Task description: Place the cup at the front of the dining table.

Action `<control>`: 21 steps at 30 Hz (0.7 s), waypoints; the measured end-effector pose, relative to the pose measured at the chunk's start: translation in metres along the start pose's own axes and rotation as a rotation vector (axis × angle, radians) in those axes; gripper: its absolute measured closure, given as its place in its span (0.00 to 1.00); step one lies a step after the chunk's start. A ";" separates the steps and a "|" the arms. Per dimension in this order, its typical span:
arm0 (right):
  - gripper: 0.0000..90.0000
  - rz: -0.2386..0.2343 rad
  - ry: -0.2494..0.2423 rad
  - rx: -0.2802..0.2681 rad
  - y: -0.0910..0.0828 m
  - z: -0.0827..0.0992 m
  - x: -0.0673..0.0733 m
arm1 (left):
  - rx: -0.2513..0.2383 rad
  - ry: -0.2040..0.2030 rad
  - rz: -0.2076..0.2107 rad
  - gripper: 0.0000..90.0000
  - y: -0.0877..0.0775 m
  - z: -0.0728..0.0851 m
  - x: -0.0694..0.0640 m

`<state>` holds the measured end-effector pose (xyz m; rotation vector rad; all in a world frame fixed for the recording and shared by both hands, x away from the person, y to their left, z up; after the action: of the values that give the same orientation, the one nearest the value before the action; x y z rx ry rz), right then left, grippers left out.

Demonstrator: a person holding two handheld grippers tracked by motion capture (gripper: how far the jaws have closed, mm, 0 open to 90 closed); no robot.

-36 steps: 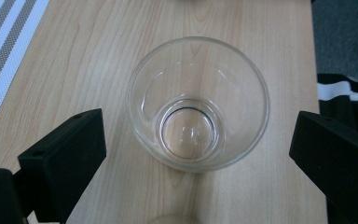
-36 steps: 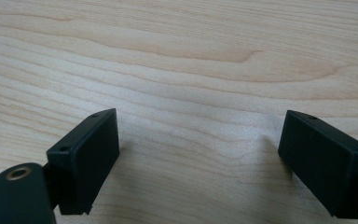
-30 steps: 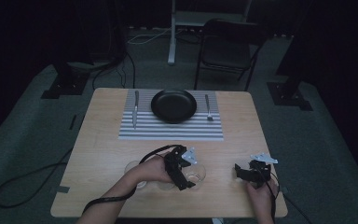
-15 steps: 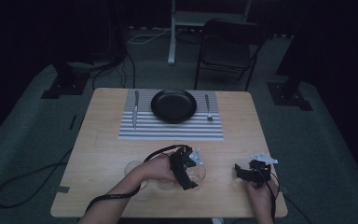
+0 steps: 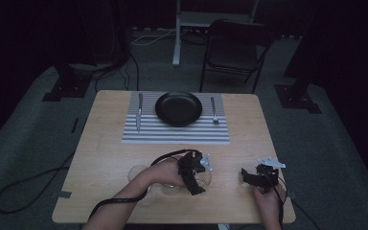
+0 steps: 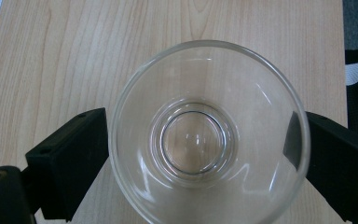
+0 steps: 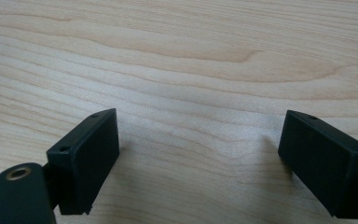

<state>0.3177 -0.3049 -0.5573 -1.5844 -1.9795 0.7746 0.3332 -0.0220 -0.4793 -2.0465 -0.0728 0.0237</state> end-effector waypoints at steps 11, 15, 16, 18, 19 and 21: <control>0.13 0.000 0.000 0.000 0.000 0.000 0.000 | 0.032 0.023 -0.001 0.20 0.002 0.000 -0.001; 0.13 0.000 0.000 0.000 0.000 0.000 0.000 | 0.038 0.010 -0.002 0.20 0.002 -0.001 0.000; 0.13 0.000 0.000 0.000 0.000 0.000 0.000 | 0.038 0.008 0.000 0.20 0.002 -0.001 0.000; 0.13 0.000 0.000 0.000 0.000 0.000 0.000 | 0.037 0.009 -0.001 0.21 0.002 -0.002 0.001; 0.13 0.000 -0.001 0.000 0.000 0.000 0.000 | 0.037 0.009 0.000 0.21 0.002 -0.002 0.001; 0.13 0.000 -0.001 0.000 0.000 0.000 0.000 | 0.032 0.011 0.000 0.21 0.002 -0.001 0.001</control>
<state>0.3178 -0.3049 -0.5573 -1.5843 -1.9803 0.7752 0.3345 -0.0241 -0.4807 -2.0141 -0.0654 0.0130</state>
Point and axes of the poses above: each handheld gripper's, and its own axes: y roughly forward along the jaws, z roughly out of its underside, x roughly to its left, the point moved 1 cm from there along y, roughly forward along the jaws, and after that the axes turned 1 degree about y, right-handed, at the moved point
